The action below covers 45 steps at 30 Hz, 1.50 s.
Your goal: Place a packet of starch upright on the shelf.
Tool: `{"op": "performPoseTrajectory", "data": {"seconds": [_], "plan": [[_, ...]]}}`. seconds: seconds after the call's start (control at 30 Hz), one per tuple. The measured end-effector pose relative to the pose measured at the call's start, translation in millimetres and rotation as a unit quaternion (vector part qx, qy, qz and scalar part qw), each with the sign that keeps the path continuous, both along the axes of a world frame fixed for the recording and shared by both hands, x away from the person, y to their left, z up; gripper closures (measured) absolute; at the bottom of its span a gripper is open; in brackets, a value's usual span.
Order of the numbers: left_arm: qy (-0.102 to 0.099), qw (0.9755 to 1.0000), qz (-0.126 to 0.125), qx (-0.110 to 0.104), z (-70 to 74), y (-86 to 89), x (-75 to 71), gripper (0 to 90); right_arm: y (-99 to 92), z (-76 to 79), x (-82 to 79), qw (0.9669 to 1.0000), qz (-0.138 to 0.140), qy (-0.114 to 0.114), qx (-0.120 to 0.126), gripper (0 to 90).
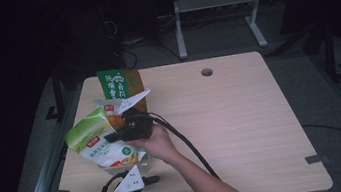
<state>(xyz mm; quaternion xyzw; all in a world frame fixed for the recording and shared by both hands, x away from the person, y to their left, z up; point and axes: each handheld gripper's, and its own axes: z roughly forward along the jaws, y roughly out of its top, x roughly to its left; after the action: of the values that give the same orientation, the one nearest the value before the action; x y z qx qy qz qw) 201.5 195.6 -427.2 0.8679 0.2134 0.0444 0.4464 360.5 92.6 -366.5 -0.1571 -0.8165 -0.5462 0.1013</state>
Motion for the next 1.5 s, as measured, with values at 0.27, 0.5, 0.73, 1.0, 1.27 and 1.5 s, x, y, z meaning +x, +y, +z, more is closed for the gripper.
{"op": "performPoseTrajectory", "data": {"seconds": [0.27, 0.5, 0.73, 1.0, 1.27, 1.5], "plan": [[0.001, 1.0, 0.0, -0.001, -0.4, -2.1, 2.0, 36.9, -10.0, -21.2, -2.0, 0.9999, -0.002, -0.013, -0.008, 88.3], [0.001, 1.0, 0.002, -0.002, -0.3, -1.2, 4.4, 36.7, -22.3, -24.4, -4.7, 0.999, 0.002, -0.021, -0.039, 87.3], [0.001, 1.0, 0.008, -0.003, -0.9, -1.7, 6.9, 36.0, -34.9, -34.4, -5.9, 0.9982, 0.008, -0.015, -0.057, 88.4], [-0.002, 0.9999, 0.012, 0.001, -0.1, -1.3, 8.5, 34.8, -36.2, -33.9, -5.3, 0.9977, 0.011, -0.013, -0.066, 86.1], [-0.006, 0.9998, 0.017, 0.001, 3.1, -5.4, 11.6, 32.8, -59.7, -22.0, -2.8, 0.9985, -0.005, -0.013, -0.052, 72.5], [-0.003, 0.9998, 0.018, 0.0, 6.6, -11.5, 17.8, 32.1, -83.6, -17.6, -0.6, 0.9981, -0.018, -0.012, -0.058, 63.0]]}}
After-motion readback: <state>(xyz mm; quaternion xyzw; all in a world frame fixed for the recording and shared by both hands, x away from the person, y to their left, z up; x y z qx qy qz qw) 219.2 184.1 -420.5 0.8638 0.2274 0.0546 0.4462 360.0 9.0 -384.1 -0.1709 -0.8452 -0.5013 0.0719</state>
